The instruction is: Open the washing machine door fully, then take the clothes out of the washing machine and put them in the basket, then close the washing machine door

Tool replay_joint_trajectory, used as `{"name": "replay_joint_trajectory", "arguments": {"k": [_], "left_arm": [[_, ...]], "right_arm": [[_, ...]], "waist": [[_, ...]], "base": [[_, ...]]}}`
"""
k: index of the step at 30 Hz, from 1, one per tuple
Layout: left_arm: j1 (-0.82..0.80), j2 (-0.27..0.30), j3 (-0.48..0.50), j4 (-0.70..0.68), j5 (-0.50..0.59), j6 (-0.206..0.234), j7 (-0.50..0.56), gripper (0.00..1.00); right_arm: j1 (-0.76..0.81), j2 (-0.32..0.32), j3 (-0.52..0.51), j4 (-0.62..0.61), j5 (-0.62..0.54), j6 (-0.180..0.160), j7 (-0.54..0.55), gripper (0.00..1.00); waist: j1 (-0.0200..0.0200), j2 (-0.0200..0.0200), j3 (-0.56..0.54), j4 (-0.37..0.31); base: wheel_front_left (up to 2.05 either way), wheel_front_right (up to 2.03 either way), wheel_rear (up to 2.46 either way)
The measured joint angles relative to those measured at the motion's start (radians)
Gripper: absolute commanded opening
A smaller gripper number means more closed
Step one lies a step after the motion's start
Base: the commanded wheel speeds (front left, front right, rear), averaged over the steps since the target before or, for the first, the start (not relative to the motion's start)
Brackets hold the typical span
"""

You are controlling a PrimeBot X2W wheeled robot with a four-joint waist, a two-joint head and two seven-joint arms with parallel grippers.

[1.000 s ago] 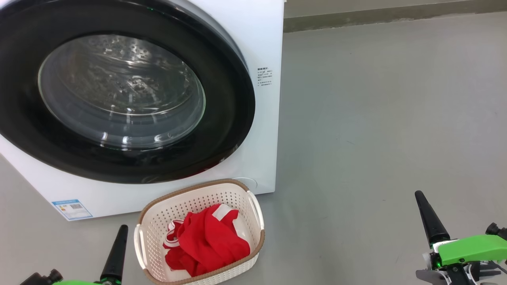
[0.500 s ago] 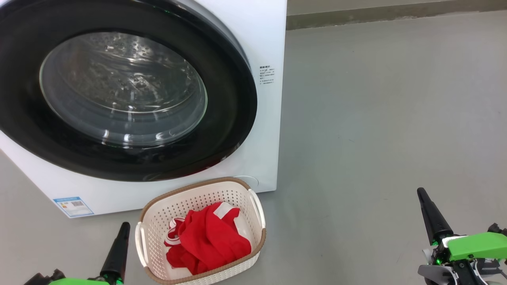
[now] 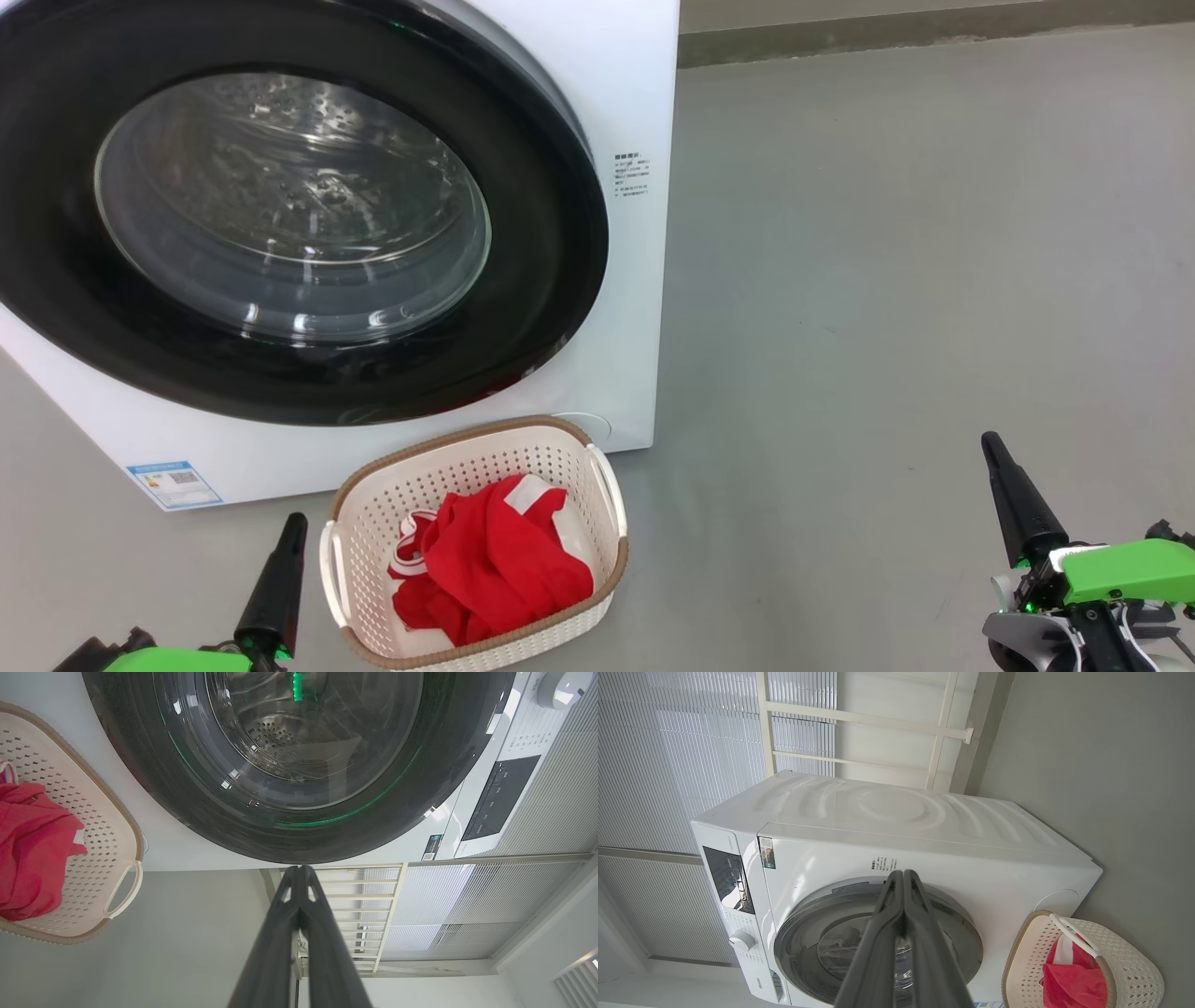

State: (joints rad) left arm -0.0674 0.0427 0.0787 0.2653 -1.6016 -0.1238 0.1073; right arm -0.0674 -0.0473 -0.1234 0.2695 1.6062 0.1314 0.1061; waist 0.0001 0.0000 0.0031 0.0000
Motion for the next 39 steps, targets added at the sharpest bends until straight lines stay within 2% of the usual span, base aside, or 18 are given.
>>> {"name": "replay_joint_trajectory", "arguments": {"k": [39], "left_arm": [[0.0,0.0,0.0,0.0,0.0,0.0,0.0,0.0]], "right_arm": [[0.0,0.001,-0.002,0.0,0.0,0.0,0.0,0.0]], "waist": [[0.0,0.0,0.0,0.0]], "base": [[0.0,0.0,0.0]]}}
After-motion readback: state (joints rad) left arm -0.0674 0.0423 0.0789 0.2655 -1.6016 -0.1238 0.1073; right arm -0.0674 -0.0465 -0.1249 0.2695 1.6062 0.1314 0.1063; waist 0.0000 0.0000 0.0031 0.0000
